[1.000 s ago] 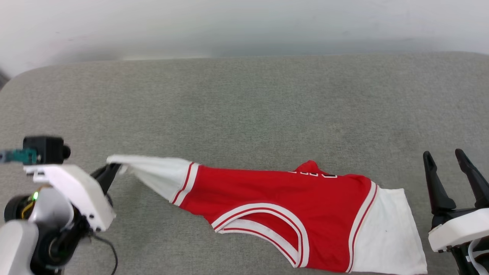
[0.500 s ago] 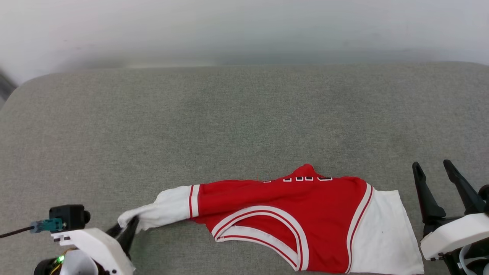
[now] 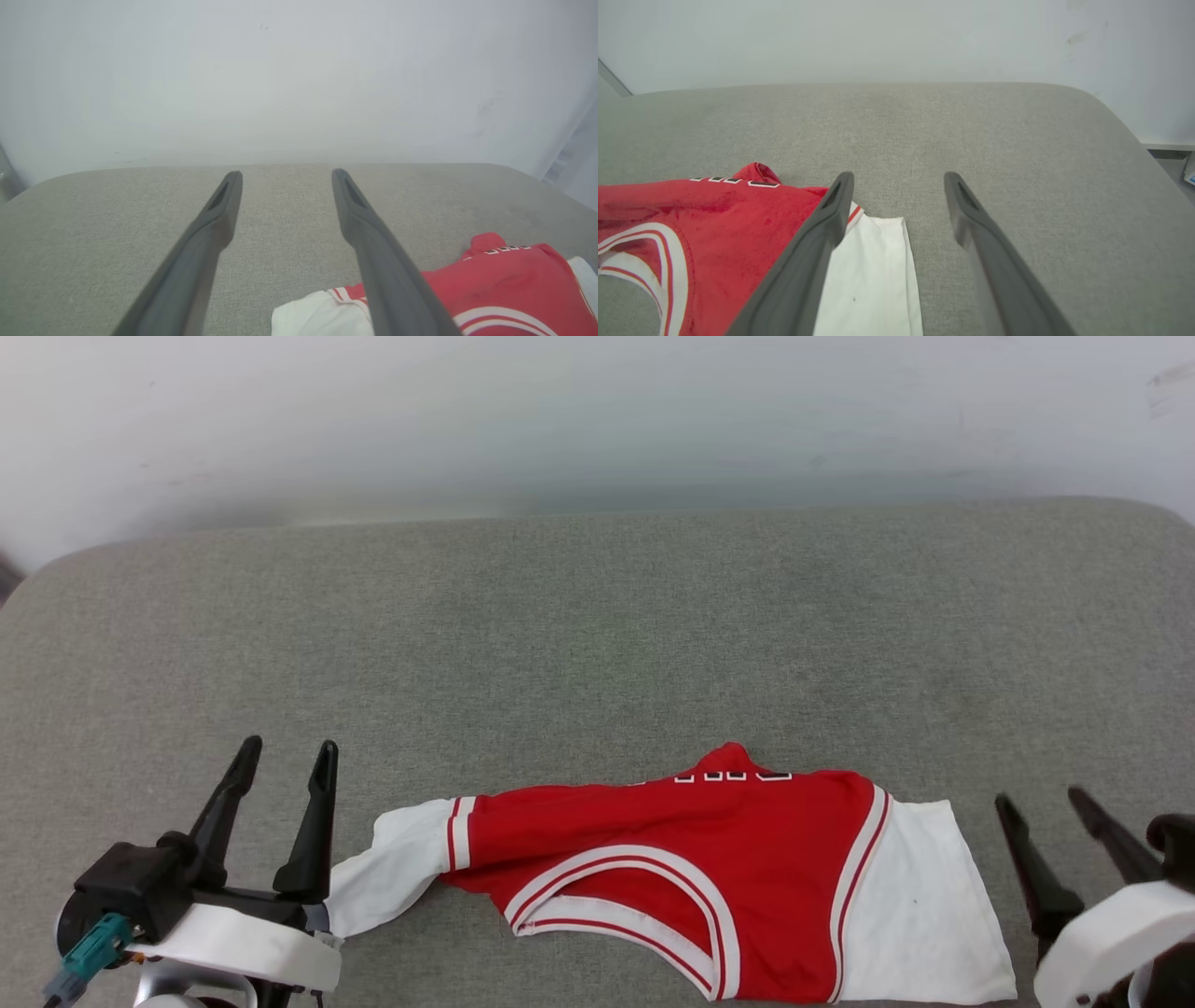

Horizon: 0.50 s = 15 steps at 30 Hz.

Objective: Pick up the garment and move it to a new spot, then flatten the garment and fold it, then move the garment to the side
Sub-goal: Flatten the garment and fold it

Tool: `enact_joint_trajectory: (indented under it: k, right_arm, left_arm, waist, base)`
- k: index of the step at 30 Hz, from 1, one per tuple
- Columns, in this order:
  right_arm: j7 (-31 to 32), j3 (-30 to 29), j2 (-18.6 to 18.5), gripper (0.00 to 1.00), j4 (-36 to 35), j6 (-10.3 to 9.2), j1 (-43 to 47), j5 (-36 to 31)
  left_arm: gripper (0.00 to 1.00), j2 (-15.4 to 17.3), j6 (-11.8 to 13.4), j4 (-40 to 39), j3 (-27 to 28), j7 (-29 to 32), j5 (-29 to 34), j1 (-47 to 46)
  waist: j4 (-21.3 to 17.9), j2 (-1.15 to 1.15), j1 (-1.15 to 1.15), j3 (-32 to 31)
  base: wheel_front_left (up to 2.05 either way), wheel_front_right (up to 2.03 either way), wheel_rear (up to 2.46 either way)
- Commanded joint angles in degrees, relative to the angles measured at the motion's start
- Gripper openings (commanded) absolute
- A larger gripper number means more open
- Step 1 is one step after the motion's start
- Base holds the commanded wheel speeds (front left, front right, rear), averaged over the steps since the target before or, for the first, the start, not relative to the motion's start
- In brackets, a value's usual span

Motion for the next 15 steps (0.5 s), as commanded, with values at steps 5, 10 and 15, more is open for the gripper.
enact_joint_trajectory:
  k: [5, 10, 15]
  right_arm:
    - [18.33, -2.56, -0.5, 1.0, -5.71, -0.02, 6.36, 0.21]
    - [31.54, -5.39, 1.28, 1.0, -10.03, -0.02, 8.98, -0.36]
    - [34.26, -7.03, 3.97, 1.0, -7.27, -0.02, 7.59, -1.83]
  left_arm:
    - [1.0, -3.07, -0.56, -5.56, 3.2, -0.62, 5.35, 2.6]
    - [1.0, -4.99, -2.02, -7.0, 4.44, -0.6, 8.21, 2.2]
    - [1.0, -6.85, -3.27, -6.16, 5.08, -0.6, 8.75, 1.11]
  waist:
    - [-0.33, 0.0, 0.0, 0.8]
    - [0.2, 0.0, 0.0, 2.23]
    - [1.6, 0.0, 0.0, 3.71]
  base:
    - [0.0, 0.0, 0.0]
    - [0.0, 0.0, 0.0]
    - [0.0, 0.0, 0.0]
